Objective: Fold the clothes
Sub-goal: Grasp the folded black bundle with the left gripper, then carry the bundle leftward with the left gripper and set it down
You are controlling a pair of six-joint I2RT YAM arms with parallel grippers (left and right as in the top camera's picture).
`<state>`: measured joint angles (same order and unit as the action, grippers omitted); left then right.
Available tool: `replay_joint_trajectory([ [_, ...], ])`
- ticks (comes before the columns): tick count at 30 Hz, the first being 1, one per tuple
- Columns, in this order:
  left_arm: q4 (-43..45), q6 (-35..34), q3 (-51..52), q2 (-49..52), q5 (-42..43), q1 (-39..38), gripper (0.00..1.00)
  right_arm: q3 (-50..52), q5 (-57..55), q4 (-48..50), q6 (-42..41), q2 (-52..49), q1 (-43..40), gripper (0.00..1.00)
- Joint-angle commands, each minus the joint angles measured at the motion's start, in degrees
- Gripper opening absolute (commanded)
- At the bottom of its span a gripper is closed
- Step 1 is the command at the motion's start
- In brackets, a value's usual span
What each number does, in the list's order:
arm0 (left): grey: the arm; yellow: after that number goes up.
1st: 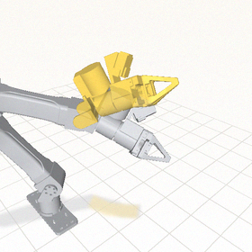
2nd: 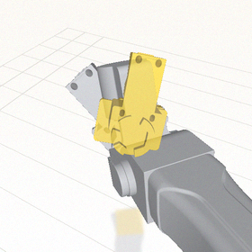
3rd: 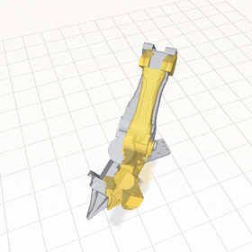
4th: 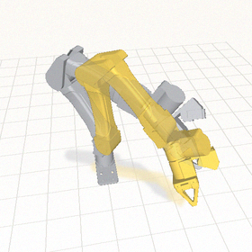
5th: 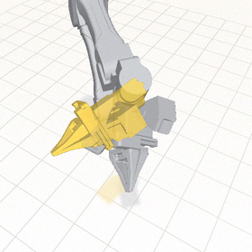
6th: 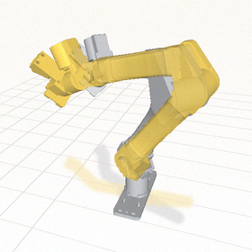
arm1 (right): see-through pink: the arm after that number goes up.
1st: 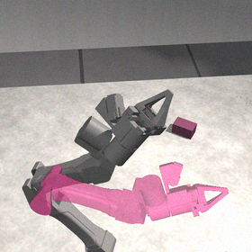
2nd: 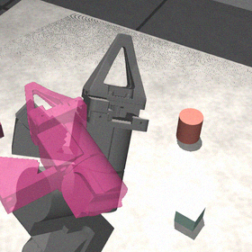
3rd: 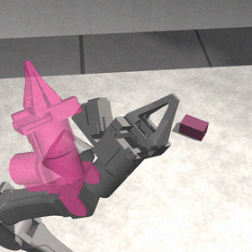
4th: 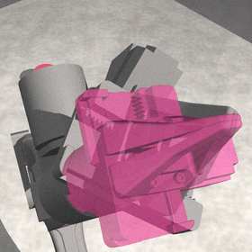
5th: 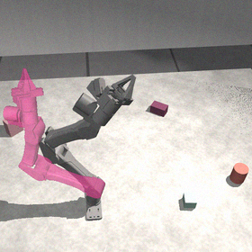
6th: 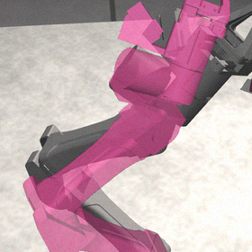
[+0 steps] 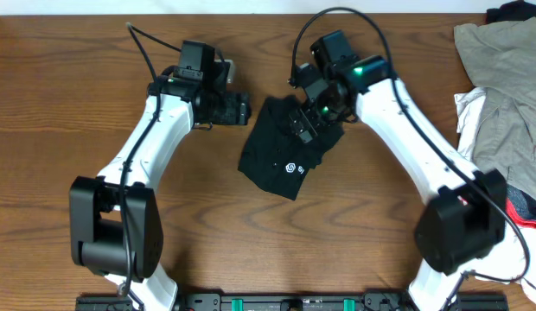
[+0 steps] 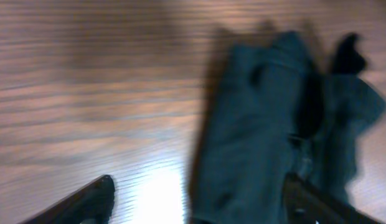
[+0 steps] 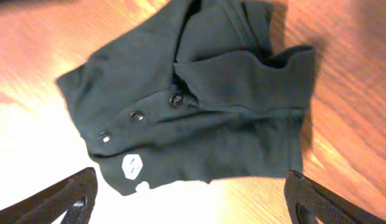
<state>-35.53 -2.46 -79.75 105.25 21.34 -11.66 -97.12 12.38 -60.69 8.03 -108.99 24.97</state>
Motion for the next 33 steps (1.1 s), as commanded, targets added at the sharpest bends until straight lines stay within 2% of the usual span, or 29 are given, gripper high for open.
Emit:
replay_joint_trajectory([
  [1,0.1,4.6,-0.1,3.9,9.1,0.0,0.91,-0.8,0.0,-1.5,1.1,0.8,0.0,0.93],
  [6,0.0,4.6,-0.1,9.9,9.7,0.0,0.91,-0.7,0.0,-2.3,1.0,0.8,0.0,0.92],
  [19,0.0,5.5,0.0,17.5,23.7,-2.1,0.91,-0.7,-0.2,-2.1,1.0,0.8,0.0,0.94],
  [22,-0.4,5.4,0.0,19.0,25.0,-3.4,0.89,-0.7,-0.2,-2.1,1.0,0.8,0.0,0.94],
  [24,-0.4,5.5,0.1,19.4,25.2,-4.0,0.76,-0.7,-0.2,-2.1,1.0,0.8,0.0,0.94],
  [26,-0.2,5.5,0.0,19.4,25.2,-4.2,0.55,-0.7,-0.2,-2.2,1.0,0.8,0.0,0.94],
  [27,-0.1,5.5,0.0,19.4,25.2,-4.2,0.30,-0.7,-0.2,-2.2,1.0,0.8,0.0,0.94],
  [29,-0.2,5.4,0.0,19.4,25.2,-3.7,0.07,-0.7,-0.2,-2.3,1.0,0.8,0.0,0.94],
  [33,-2.4,5.4,-0.1,18.2,22.0,-0.3,0.06,-0.7,-0.2,-2.6,1.0,0.8,-0.1,0.94],
])
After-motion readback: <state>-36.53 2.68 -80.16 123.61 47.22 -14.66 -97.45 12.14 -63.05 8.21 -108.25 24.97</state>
